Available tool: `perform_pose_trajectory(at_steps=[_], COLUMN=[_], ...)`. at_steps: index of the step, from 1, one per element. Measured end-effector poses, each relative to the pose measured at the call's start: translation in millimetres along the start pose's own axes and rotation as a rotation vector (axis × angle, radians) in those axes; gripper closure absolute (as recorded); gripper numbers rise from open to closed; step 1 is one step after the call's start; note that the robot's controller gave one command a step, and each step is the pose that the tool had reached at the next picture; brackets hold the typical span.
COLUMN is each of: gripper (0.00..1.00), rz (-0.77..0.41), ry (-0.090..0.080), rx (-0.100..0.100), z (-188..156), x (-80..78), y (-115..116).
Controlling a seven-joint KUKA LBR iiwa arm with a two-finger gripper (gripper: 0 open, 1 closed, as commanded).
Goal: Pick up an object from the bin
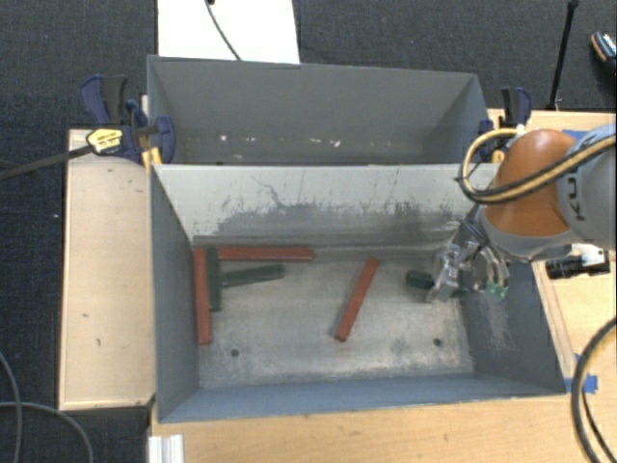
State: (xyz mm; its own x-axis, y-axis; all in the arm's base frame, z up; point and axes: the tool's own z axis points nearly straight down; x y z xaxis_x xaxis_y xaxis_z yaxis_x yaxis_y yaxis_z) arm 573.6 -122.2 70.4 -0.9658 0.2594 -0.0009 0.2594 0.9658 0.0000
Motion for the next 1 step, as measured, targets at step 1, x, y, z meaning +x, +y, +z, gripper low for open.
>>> perform_pose_trajectory(at_steps=[1], gripper=[1.00], rz=[-0.005], ry=[-0.011], rx=[-0.002], z=[-198.9], x=[13.4], y=[13.4])
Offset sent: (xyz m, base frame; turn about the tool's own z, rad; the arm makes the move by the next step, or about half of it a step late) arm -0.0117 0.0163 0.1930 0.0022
